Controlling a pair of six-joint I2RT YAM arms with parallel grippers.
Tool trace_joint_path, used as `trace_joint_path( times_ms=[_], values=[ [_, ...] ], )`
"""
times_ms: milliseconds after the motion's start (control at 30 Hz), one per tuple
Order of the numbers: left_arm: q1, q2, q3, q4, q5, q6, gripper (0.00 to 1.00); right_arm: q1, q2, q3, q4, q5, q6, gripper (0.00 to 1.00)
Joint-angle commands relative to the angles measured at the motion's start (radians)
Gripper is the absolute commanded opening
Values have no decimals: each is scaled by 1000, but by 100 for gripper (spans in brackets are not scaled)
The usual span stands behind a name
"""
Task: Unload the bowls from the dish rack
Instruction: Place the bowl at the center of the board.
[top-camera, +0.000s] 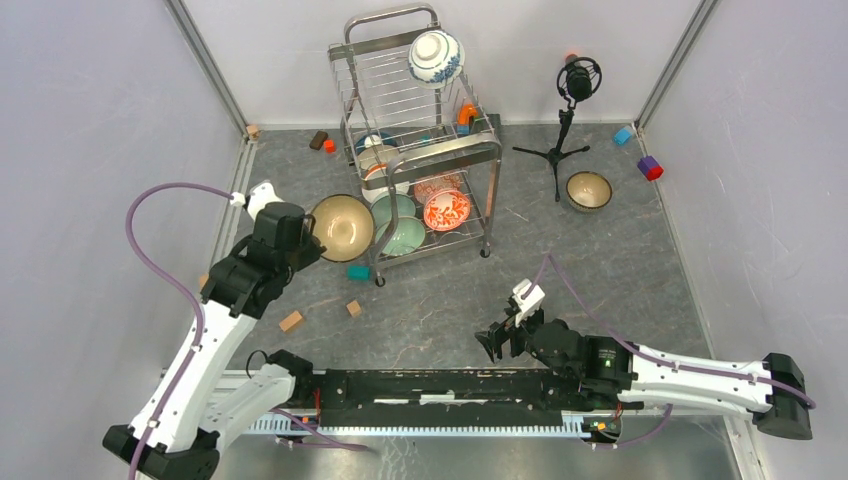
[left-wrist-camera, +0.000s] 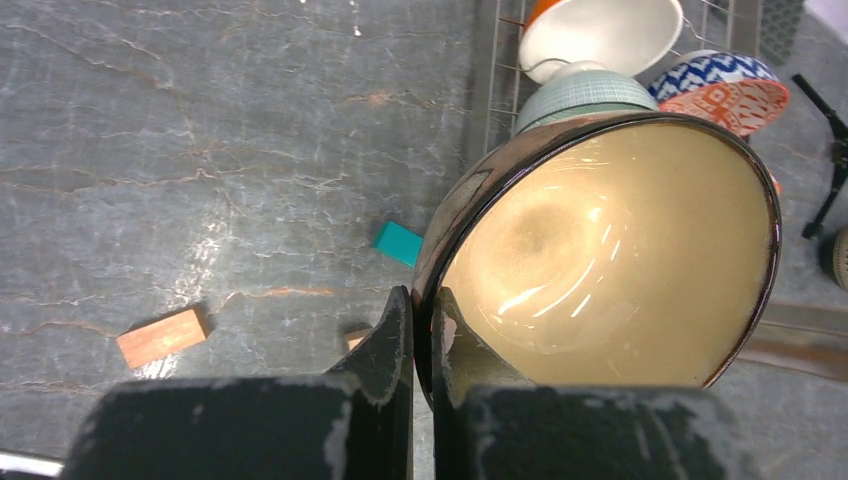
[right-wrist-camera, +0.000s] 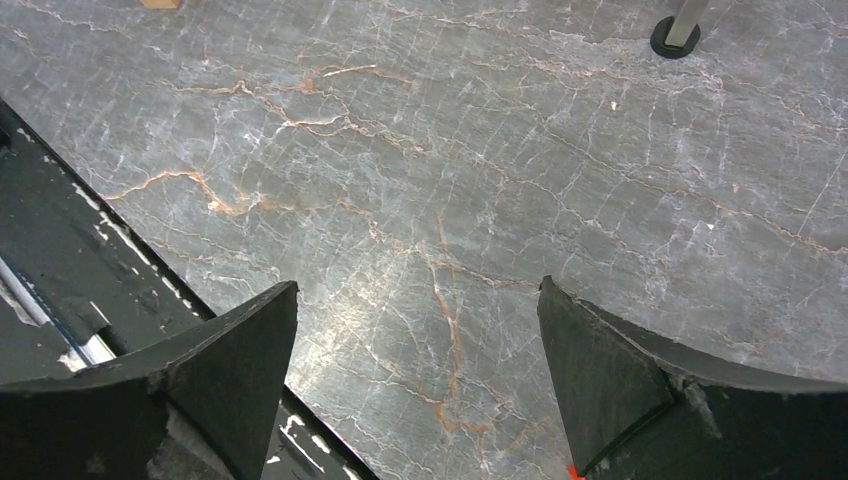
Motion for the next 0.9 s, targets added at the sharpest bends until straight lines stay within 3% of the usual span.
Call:
trace_joint_path(
  times_ms=[0, 200, 567, 867],
  values=[
    [3, -57, 30, 136, 43, 7, 2, -2, -1, -17, 30, 28, -29, 94],
    [44, -18, -12, 156, -31, -6, 2, -1, -2, -37, 49, 67, -54, 94],
    [371, 249, -45, 430, 205, -152, 2, -2, 46, -113, 241, 190, -115, 93],
    [599, 480, -41, 620, 339, -278, 2, -2, 116, -140, 335, 195, -107, 92]
  ],
)
